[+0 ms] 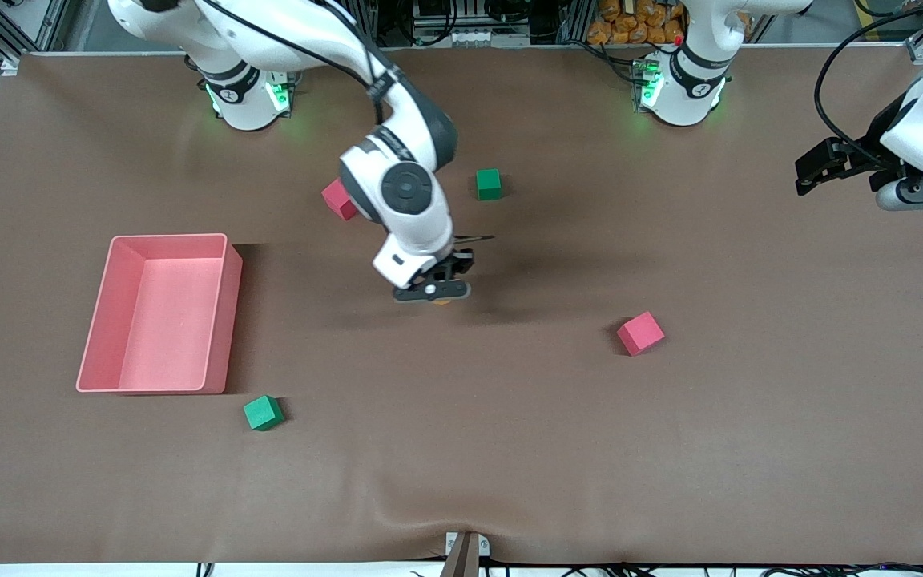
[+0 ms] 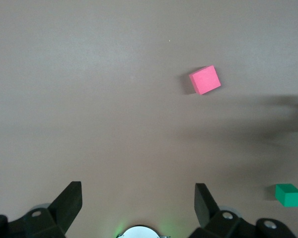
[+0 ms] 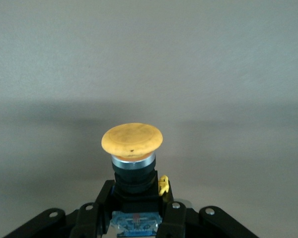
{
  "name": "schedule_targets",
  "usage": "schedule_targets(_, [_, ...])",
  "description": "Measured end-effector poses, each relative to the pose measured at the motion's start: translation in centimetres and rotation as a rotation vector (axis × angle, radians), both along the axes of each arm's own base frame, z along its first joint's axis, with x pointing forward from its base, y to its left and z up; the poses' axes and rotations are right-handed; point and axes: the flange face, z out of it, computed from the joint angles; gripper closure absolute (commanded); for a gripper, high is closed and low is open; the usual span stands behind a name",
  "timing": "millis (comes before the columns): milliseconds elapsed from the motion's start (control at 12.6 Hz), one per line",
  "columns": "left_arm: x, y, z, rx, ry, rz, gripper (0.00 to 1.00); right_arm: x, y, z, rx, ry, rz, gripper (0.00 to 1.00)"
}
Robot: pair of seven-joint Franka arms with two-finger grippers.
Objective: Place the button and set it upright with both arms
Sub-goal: 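Carry the button out of the tray to the table middle, then release the button with the right gripper while the left gripper approaches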
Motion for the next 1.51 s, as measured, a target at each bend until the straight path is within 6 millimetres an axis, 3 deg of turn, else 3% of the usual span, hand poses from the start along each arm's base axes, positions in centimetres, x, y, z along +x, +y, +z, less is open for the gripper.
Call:
schedule_targets(239, [0.0, -1.3, -0.3, 0.001, 0.007, -0.025, 0.00, -2.1, 2.9, -4.0, -0.015, 0.011, -0.032, 1.00])
schedule_targets(319, [0.1, -2.2, -0.8, 0.002, 0.015, -0.042, 0.00, -2.6, 3.6, -5.1, -0.016, 0.010, -0.056, 0.59])
schedule_targets(398, [0.3, -3.3, -1.5, 0.005, 0.028, -0.060, 0.00, -2.9, 4.1, -6.3, -0.015, -0.003, -0.085, 0.01])
schedule_targets(637, [1.4, -5.0, -4.1, 0.011, 0.068, -0.088, 0.00, -2.8, 4.5, -8.2, -0.043, -0.062, -0.090, 0.00])
schedule_targets(796, [1.5, -5.7, -4.6, 0.013, 0.078, -0.099, 0.00, -1.8, 4.6, -6.9, -0.032, -0.090, -0.108, 0.00])
schedule_targets(1035, [1.3, -7.2, -5.5, 0.017, 0.101, -0.127, 0.00, 1.4, 2.4, -1.4, -0.053, -0.101, -0.155, 0.00])
schedule_targets(1274, [2.1, -8.2, -7.4, 0.021, 0.135, -0.143, 0.00, 4.7, -2.5, 5.8, -0.098, -0.103, -0.110, 0.00])
schedule_targets(1513, [3.2, -10.2, -8.7, 0.009, 0.151, -0.168, 0.00, 6.1, -8.2, 11.2, -0.172, -0.039, -0.026, 0.00])
